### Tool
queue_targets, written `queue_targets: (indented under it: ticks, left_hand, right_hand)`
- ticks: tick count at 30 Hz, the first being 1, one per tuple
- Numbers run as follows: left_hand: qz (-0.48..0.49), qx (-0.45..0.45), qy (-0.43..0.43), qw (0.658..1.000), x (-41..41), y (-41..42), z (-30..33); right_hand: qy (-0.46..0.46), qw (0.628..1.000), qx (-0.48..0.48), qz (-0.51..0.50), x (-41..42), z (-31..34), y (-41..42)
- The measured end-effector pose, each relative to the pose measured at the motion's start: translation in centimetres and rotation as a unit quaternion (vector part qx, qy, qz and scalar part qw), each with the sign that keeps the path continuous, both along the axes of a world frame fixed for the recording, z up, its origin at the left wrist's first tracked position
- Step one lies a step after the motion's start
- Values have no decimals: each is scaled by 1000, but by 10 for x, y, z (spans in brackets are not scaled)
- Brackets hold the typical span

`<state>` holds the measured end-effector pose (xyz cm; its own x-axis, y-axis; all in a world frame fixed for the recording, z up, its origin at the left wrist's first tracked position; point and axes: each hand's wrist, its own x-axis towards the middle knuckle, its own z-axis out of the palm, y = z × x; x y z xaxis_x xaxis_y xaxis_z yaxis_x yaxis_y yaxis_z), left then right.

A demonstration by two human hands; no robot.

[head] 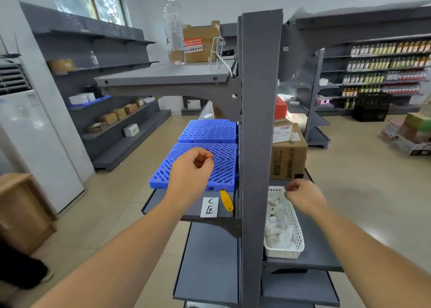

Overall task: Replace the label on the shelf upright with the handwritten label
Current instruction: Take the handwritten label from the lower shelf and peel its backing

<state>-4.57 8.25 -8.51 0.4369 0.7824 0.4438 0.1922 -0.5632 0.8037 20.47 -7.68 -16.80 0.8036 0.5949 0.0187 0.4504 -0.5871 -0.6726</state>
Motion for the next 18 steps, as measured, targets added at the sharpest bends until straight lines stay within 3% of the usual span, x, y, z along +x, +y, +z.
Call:
queue_targets:
  ticks: [4, 7, 13, 18]
  left_hand:
    - [24, 9, 40, 999, -1, 3, -8]
    - [20, 33, 120, 992, -1, 3, -21]
    - [-13, 132, 359, 924, -5, 3, -60]
    - [-25, 146, 429, 891, -12, 6, -85]
  right_hand:
    - [-4, 1000, 5, 22, 3, 2, 3]
    - [-14, 999, 28, 38, 2, 10, 6]
    - [-26, 993, 90, 77, -7, 36, -1]
    - [-14, 986, 142, 88, -13, 53, -14]
